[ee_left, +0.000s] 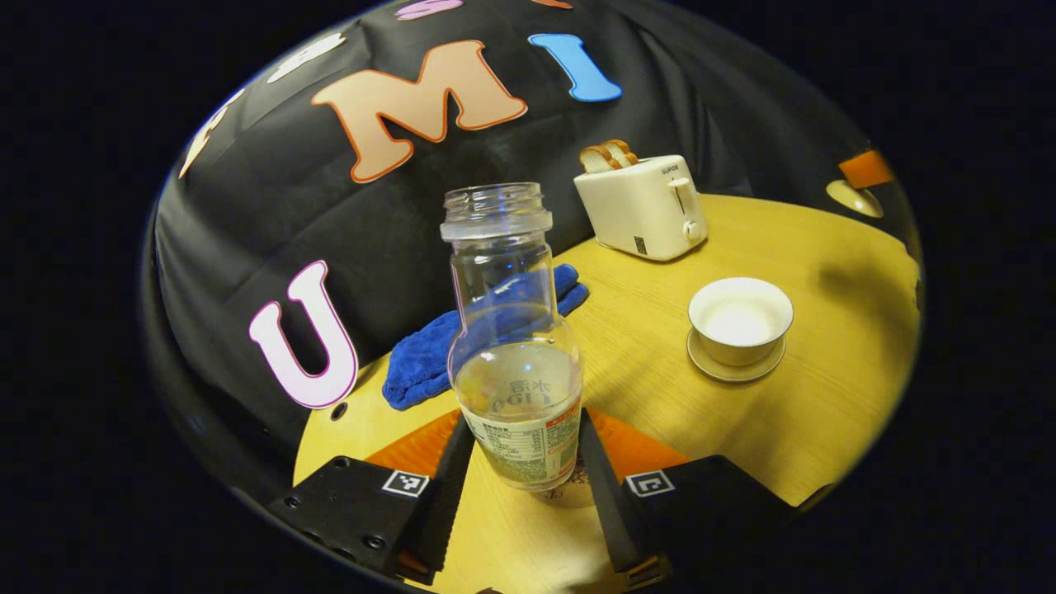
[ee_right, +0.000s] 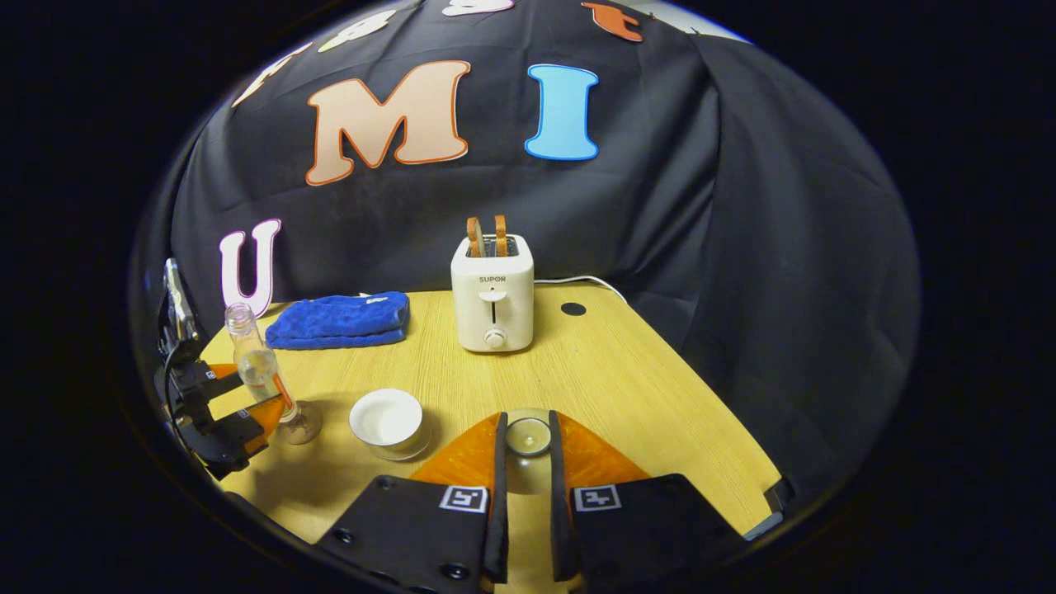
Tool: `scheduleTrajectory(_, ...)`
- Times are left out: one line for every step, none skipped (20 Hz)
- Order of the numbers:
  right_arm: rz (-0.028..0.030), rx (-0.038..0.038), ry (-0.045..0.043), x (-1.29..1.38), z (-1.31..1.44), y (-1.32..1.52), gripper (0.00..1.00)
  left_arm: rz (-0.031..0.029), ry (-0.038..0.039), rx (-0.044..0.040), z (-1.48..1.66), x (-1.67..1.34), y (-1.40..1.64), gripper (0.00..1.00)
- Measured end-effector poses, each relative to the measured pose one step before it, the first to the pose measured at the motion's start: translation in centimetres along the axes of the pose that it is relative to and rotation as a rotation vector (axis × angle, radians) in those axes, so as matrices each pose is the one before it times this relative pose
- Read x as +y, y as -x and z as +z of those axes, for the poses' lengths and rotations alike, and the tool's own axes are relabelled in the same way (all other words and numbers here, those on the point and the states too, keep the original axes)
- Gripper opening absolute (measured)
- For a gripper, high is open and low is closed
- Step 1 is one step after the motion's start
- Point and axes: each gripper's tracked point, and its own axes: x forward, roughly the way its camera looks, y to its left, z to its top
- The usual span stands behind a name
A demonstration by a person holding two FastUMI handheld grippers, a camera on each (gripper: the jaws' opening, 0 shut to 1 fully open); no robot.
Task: Open the teacup lid with one hand, grasp the water bottle and pour water into the teacup with the other hand; after pouring, place the water bottle on the coaster and then close the teacup lid.
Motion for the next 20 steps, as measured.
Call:
scheduleTrajectory(0.00468, 0.00212, -0.00649, -0.074, -0.157, -0.092, 0.22, -0.00572, -0.02285, 0.00667, 0.067, -0.199, -0.023, 0.71)
scheduleTrajectory(0.00431, 0.00308, -0.00725, -0.143, -0.334, -0.184, 0.22, -0.00388, -0.02224, 0.01111, -0.002, -0.217, 0.092, 0.71)
scheduleTrajectory(0.00334, 0.00575, -0.00878, -0.124, -0.237, -0.145, 0.22, -0.00403, -0.02802, 0.00782, -0.028, -0.172, 0.132, 0.71)
scheduleTrajectory(0.00318, 0.00516, -0.00908, -0.152, -0.28, -0.065, 0.24, -0.00204, -0.03621, 0.01125, -0.017, -0.154, 0.146, 0.71)
scheduleTrajectory(0.00498, 0.00252, -0.0078, -0.068, -0.206, -0.036, 0.22, -0.00174, -0.04332, 0.01025, -0.002, -0.167, -0.109, 0.71)
scheduleTrajectory(0.00497, -0.00043, -0.00501, 0.018, -0.239, -0.072, 0.21, -0.01254, -0.05606, 0.0171, 0.03, -0.357, -0.073, 0.71)
scheduleTrajectory(0.00537, -0.0004, -0.00126, -0.109, -0.131, -0.055, 0.22, -0.01136, -0.04553, 0.00822, 0.046, -0.505, -0.026, 0.71)
scheduleTrajectory(0.00585, 0.00192, -0.0011, -0.053, -0.331, -0.04, 0.21, -0.01144, -0.04438, 0.01166, 0.085, -0.29, -0.268, 0.71)
scheduleTrajectory(0.00751, 0.00338, -0.00226, -0.03, -0.288, 0.045, 0.21, -0.01605, -0.03982, 0.01412, 0.05, -0.307, -0.178, 0.71)
scheduleTrajectory(0.00529, 0.00276, -0.00215, 0.052, -0.216, -0.038, 0.22, -0.01174, -0.03037, 0.01575, 0.053, -0.249, -0.023, 0.71)
scheduleTrajectory(0.00384, 0.00173, -0.002, -0.133, -0.15, -0.043, 0.22, -0.00373, -0.03129, 0.00922, 0.094, 0.07, -0.17, 0.71)
scheduleTrajectory(0.00376, 0.00115, -0.00282, -0.148, -0.131, -0.011, 0.21, -0.00465, -0.02695, 0.01367, 0.103, -0.055, -0.177, 0.71)
scheduleTrajectory(0.00308, 0.00115, -0.00321, -0.136, -0.208, -0.081, 0.21, -0.00294, -0.03336, 0.0218, 0.01, 0.042, -0.161, 0.71)
scheduleTrajectory(0.00253, 0.00081, -0.00311, -0.231, -0.137, -0.04, 0.21, -0.00132, -0.03457, 0.01977, -0.091, 0.011, -0.081, 0.71)
scheduleTrajectory(0.00172, 0.00144, -0.00319, -0.203, -0.095, -0.065, 0.21, -0.00294, -0.03346, 0.01817, -0.037, 0.065, -0.184, 0.71)
scheduleTrajectory(0.00075, 0.00147, -0.00324, -0.29, -0.103, 0.024, 0.21, -0.00439, -0.02875, 0.01388, -0.108, -0.117, 0.083, 0.71)
scheduleTrajectory(-0.00069, 0.00068, -0.0033, -0.308, -0.03, -0.098, 0.22, -0.00722, -0.02769, 0.01261, 0.065, -0.006, -0.088, 0.71)
scheduleTrajectory(-0.00089, 0.00031, -0.00405, -0.296, -0.136, -0.047, 0.21, -0.0087, -0.03231, 0.01025, 0.111, 0.025, -0.071, 0.71)
scheduleTrajectory(0.00008, 0.00095, -0.00485, -0.234, -0.035, -0.059, 0.24, -0.00673, -0.03502, 0.01215, -0.022, -0.041, 0.006, 0.71)
scheduleTrajectory(-0.00048, 0.0008, -0.00442, -0.22, -0.079, -0.081, 0.22, -0.00383, -0.04068, 0.01537, 0.087, 0.049, -0.107, 0.71)
